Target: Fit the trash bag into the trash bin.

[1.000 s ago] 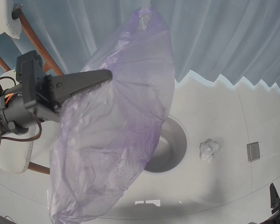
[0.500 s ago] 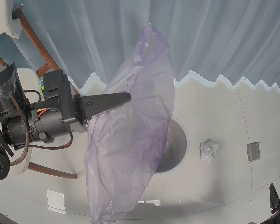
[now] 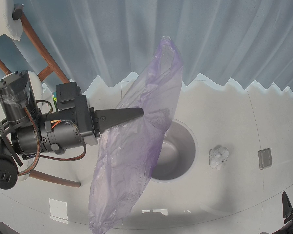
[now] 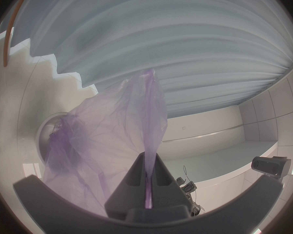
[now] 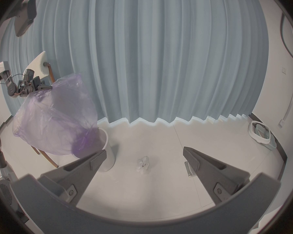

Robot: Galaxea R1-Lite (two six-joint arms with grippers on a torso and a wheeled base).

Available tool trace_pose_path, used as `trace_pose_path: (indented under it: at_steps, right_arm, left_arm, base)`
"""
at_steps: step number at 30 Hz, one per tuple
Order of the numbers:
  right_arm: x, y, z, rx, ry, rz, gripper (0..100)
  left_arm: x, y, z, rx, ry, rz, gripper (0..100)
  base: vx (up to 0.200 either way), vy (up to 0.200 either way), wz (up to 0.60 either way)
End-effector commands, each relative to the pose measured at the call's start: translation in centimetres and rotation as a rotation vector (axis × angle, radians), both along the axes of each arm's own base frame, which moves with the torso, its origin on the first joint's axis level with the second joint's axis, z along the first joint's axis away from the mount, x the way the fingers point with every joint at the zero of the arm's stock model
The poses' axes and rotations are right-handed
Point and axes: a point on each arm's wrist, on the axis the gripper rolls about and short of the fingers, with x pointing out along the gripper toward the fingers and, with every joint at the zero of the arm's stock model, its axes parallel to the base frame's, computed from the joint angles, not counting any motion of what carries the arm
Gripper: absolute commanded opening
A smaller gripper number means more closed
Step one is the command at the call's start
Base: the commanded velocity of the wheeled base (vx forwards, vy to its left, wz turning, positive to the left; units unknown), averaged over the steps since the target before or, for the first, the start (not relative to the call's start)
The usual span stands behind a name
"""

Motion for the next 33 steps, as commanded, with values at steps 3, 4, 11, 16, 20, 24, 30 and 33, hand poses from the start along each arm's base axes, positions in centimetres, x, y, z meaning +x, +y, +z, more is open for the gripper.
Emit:
trace_pose_path:
  at_steps: [3, 4, 11, 16, 20, 24, 30, 33]
  right_arm:
    - [0.0, 0.0, -0.5, -0.002, 0.001, 0.0, 100]
    - [0.0, 0.0, -0.5, 0.0, 0.001, 0.0, 100]
    - [0.0, 0.0, -0.5, 0.0, 0.001, 0.0, 100]
    - [0.0, 0.0, -0.5, 0.0, 0.001, 0.0, 100]
    - [0.0, 0.0, -0.5, 0.0, 0.001, 0.0, 100]
    - [0.0, 0.0, -0.5, 0.0, 0.001, 0.0, 100]
    - [0.0, 0.0, -0.5, 0.0, 0.001, 0.0, 100]
    - [0.0, 0.0, -0.5, 0.0, 0.001, 0.0, 100]
  left_arm:
    - [0.2, -0.3, -0.3, 0.007, 0.01, -0.007, 0]
    - [0.2, -0.4, -0.4, 0.009, 0.013, -0.01, 0]
    - [0.4, -1.6, -1.2, 0.025, 0.037, -0.042, 0]
    - [1.2, -2.4, -1.6, 0.04, 0.03, -0.051, 0]
    - [1.8, -2.9, -2.1, 0.06, 0.011, -0.054, 0]
    - [1.9, -3.1, -2.1, 0.06, 0.011, -0.056, 0]
    - [2.0, -3.1, -2.2, 0.062, 0.012, -0.056, 0]
    - [2.2, -3.3, -2.4, 0.067, 0.019, -0.056, 0]
  base:
    - [0.0, 0.0, 0.0]
    - [0.0, 0.0, 0.0]
    - [0.0, 0.0, 0.0]
    - [0.0, 0.0, 0.0]
    - [0.0, 0.0, 0.0]
    - [0.0, 0.0, 0.0]
    - [0.0, 0.0, 0.0]
    - [0.0, 0.0, 0.0]
